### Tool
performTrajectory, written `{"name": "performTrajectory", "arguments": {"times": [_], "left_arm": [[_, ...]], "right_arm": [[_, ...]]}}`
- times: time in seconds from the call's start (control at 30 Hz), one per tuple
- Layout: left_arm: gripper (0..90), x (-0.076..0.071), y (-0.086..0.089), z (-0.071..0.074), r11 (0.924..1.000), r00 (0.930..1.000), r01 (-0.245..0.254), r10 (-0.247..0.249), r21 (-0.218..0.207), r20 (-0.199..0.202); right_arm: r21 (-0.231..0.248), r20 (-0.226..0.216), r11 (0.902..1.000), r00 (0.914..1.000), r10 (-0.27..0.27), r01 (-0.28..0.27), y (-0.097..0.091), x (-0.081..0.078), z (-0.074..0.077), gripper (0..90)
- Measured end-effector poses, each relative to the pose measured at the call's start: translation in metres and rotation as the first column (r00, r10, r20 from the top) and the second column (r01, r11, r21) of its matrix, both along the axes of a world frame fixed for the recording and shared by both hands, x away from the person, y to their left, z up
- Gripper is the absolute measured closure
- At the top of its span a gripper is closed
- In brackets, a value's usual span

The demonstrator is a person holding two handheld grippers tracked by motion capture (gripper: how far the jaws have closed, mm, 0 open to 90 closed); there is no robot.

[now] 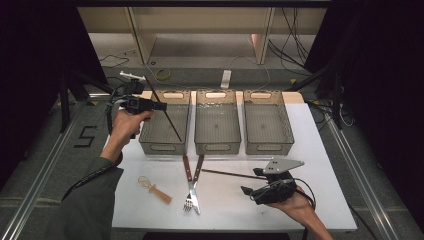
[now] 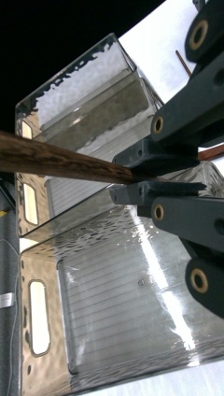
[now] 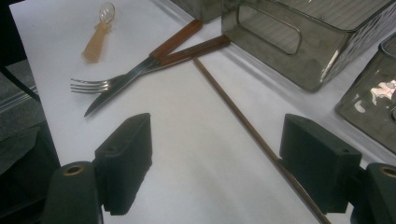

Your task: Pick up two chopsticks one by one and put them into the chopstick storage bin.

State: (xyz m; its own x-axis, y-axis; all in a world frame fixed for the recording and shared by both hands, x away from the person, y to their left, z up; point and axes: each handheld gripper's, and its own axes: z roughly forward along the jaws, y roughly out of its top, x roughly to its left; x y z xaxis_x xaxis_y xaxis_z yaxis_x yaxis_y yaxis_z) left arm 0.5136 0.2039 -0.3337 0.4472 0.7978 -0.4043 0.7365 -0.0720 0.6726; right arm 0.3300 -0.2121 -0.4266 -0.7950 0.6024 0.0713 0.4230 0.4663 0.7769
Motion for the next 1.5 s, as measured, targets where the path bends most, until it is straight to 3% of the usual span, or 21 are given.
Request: {"name": "performTrajectory", "arguments": {"times": [0.5, 0.97, 1.2, 1.3, 1.5], "left_arm": [[82.6, 0.010, -0.015, -0.020, 0.9984, 0.9978, 0.014, -0.011, 0.055, -0.065], [75.7, 0.018, -0.021, -0.026, 0.9968, 0.9970, -0.015, 0.021, 0.078, -0.074], [56.9, 0.017, -0.021, -0.026, 0.9928, 0.9951, -0.067, 0.074, 0.099, -0.066], [42.5, 0.012, -0.021, -0.023, 0.9946, 0.9969, -0.060, 0.064, 0.084, -0.046], [29.1, -0.006, -0.022, -0.014, 0.9996, 0.9998, -0.015, 0.015, 0.025, 0.011]], "right_arm": [[-0.011, -0.004, 0.9999, 1.0000, 0.004, -0.004, 0.001, 0.000, -0.001, 26.1], [-0.013, -0.002, 0.9999, 1.0000, 0.005, -0.005, 0.001, 0.000, -0.001, 26.1], [-0.013, -0.002, 0.9999, 1.0000, 0.007, -0.007, 0.001, -0.001, -0.001, 26.1], [-0.013, -0.002, 0.9999, 1.0000, 0.004, -0.004, 0.001, 0.000, -0.001, 26.1], [-0.013, -0.001, 0.9999, 1.0000, 0.003, -0.003, 0.001, 0.000, -0.001, 26.1]]}}
